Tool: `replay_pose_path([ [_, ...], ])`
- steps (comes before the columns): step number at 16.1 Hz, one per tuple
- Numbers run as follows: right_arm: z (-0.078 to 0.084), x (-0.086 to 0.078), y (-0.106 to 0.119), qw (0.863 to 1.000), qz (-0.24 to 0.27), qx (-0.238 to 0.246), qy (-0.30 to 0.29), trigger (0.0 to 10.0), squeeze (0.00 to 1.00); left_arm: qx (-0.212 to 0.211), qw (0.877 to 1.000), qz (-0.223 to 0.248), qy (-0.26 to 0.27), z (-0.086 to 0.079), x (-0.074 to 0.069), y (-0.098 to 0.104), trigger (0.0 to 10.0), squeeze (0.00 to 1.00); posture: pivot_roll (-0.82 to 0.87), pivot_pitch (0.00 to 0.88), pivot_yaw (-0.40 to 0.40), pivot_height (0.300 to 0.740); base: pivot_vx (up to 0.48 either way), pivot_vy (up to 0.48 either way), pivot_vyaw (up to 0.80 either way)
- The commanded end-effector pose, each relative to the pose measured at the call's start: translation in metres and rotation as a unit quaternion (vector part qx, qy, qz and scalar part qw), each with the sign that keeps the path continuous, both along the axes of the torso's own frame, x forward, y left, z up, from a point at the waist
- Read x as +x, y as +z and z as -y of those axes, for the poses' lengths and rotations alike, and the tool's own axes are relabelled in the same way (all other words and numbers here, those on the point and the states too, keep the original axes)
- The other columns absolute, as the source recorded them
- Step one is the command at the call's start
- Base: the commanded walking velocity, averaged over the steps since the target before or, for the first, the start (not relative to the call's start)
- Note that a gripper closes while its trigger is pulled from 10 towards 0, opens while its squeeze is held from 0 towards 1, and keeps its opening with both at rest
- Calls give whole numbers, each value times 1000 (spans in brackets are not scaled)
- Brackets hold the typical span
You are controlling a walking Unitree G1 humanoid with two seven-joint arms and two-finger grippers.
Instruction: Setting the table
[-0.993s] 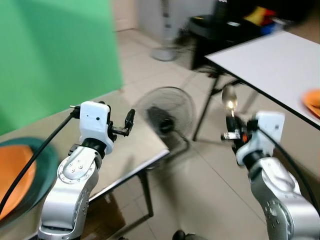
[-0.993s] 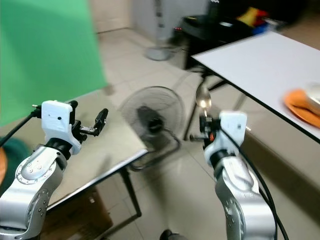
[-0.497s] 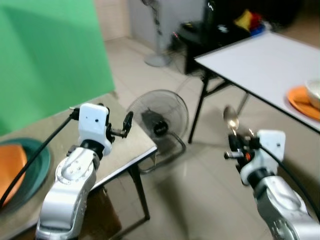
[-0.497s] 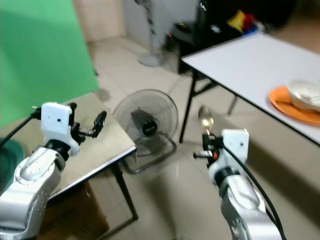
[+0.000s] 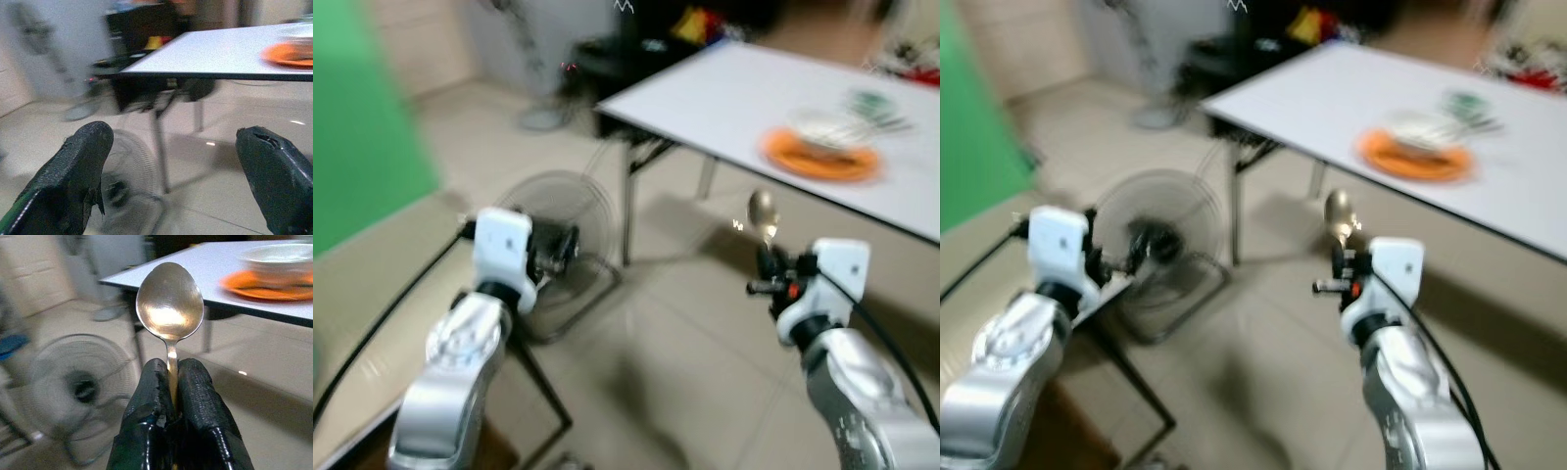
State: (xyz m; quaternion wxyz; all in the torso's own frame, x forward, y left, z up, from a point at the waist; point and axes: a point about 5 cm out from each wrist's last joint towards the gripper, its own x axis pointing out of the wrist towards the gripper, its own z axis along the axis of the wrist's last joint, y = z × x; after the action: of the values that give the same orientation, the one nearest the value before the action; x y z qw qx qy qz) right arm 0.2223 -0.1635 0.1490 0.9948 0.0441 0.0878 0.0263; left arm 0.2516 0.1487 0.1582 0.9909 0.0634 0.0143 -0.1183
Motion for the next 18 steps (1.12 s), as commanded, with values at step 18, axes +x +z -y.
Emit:
replay_pose_path([
  [18,5,-1,5,999,-1,0,-38,10000,0,-3,1000,11,-17,5,12,3,10000,0,65,0,62,740,0,-186,-119],
])
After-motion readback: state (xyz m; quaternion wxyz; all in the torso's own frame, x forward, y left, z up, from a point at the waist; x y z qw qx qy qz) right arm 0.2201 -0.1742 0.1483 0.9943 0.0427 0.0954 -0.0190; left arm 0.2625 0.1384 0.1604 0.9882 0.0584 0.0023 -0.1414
